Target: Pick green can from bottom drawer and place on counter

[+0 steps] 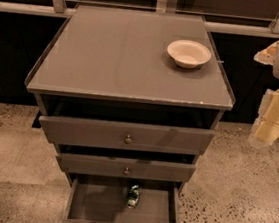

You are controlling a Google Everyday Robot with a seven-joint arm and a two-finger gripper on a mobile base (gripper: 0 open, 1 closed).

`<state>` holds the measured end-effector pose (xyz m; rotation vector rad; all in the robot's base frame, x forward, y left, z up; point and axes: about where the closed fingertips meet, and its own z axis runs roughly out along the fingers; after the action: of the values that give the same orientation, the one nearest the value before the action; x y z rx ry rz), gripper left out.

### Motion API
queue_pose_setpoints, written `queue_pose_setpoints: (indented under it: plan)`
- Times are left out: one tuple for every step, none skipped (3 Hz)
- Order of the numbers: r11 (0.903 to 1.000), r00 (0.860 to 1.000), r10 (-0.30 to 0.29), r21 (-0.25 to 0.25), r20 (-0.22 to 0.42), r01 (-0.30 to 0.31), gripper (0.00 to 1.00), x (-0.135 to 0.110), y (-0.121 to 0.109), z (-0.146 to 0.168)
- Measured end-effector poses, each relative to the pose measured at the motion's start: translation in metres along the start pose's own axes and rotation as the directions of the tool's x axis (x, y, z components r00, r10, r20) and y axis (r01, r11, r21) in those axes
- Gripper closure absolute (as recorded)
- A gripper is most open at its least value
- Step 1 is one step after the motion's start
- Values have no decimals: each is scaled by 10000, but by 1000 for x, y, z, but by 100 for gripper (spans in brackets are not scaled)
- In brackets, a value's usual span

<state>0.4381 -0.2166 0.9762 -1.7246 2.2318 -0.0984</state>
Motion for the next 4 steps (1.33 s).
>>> queue_pose_setpoints:
  plan:
    - [9999,9999,31,160,121,-33,0,-1,1,-3]
    - [9997,9952,143,191,964,-162,0,4,17,13]
    - [9973,9645,713,-331,2544,-650,0,17,39,73]
    - [9899,8890,1390,-866,4363,-1123,0,0,50,138]
